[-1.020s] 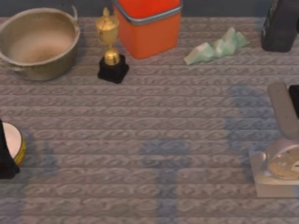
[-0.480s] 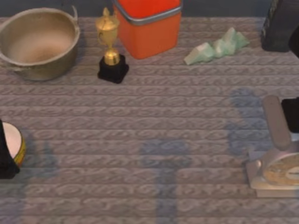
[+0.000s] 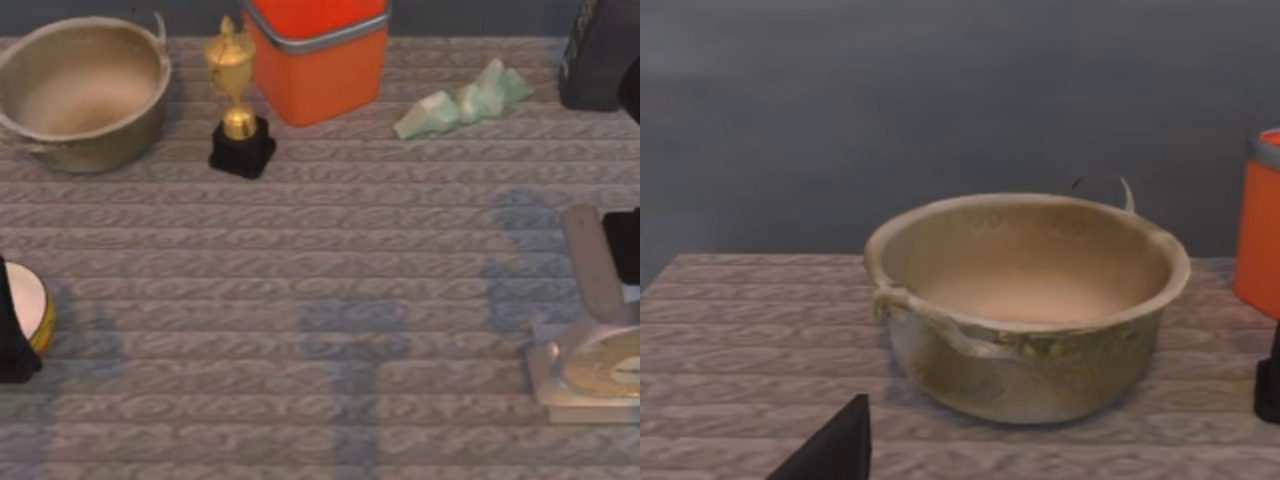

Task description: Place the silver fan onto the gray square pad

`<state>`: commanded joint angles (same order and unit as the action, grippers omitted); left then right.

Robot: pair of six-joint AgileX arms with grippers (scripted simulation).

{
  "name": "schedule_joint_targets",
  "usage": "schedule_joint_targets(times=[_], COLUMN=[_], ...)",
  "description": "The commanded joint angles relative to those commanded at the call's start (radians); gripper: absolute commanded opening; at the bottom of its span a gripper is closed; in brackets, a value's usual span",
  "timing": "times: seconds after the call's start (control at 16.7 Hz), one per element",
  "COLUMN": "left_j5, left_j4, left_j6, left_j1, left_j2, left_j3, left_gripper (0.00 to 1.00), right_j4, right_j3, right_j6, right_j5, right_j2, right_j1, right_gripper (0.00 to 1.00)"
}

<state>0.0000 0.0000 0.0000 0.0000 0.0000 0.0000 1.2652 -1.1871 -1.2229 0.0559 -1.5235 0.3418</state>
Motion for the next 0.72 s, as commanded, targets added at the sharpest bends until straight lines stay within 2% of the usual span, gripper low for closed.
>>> schedule_joint_targets(times=[0.36, 0.72], left_j5=[0.000, 0.000], left_j4=[0.000, 0.000], left_j6=[0.000, 0.000], left_j1=[0.000, 0.000], left_j2=[0.000, 0.000], left_j3=[0.000, 0.000], left_gripper=[1.00, 1.00], right_j4=[0.000, 0.000], right_j3=[0.000, 0.000], right_j6=[0.000, 0.000], right_j5=[0.000, 0.000], right_j2=[0.000, 0.000], right_j1=[0.000, 0.000], right_gripper=[0.98, 1.00])
